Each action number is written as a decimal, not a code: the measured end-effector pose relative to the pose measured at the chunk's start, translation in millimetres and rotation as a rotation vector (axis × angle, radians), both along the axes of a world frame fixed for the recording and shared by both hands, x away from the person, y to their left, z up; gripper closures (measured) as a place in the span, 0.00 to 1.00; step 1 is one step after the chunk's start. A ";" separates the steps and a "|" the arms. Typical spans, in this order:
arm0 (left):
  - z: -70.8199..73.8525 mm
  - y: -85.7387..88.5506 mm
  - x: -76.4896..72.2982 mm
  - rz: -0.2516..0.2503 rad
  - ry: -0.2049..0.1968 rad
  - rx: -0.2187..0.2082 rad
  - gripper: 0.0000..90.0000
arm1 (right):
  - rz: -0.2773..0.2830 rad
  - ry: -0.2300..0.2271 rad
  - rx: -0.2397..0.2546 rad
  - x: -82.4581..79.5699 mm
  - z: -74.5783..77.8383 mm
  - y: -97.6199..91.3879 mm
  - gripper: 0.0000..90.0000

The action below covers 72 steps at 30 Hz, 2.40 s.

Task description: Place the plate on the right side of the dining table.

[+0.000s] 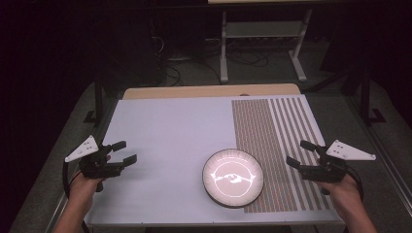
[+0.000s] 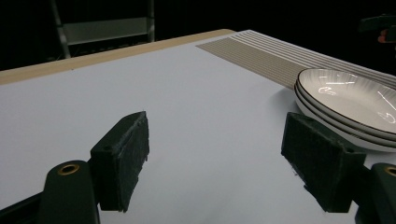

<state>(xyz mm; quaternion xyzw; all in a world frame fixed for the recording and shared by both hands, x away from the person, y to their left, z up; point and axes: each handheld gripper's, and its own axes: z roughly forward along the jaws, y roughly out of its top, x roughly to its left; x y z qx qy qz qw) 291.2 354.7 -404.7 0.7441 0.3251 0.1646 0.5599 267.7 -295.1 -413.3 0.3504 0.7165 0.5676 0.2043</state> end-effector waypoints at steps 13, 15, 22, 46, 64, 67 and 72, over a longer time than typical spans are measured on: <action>0.3 1.2 -0.8 -0.010 0.022 -0.032 0.23 | -0.001 0.003 -0.001 -0.3 -0.1 0.2 0.16; 0.7 1.7 -0.8 -0.021 0.028 -0.037 0.21 | 0.002 0.003 0.002 -0.3 0.0 0.4 0.16; 0.6 1.7 -0.5 -0.024 0.052 -0.033 0.20 | 0.010 0.004 0.001 -0.4 -0.2 1.4 0.16; 2.2 -0.4 -0.6 -0.006 0.047 -0.031 0.23 | 0.008 0.012 -0.007 -0.2 -1.0 1.6 0.16; 8.6 -7.9 0.1 0.027 0.152 -0.051 0.30 | -0.016 0.044 -0.025 -0.2 3.0 4.4 0.17; 11.2 -13.1 0.7 0.032 0.178 -0.037 0.31 | -0.005 0.057 -0.046 -0.6 5.4 9.6 0.20; 14.2 -24.9 1.8 0.018 0.189 -0.011 0.30 | 0.013 0.079 -0.069 -1.4 6.7 16.9 0.22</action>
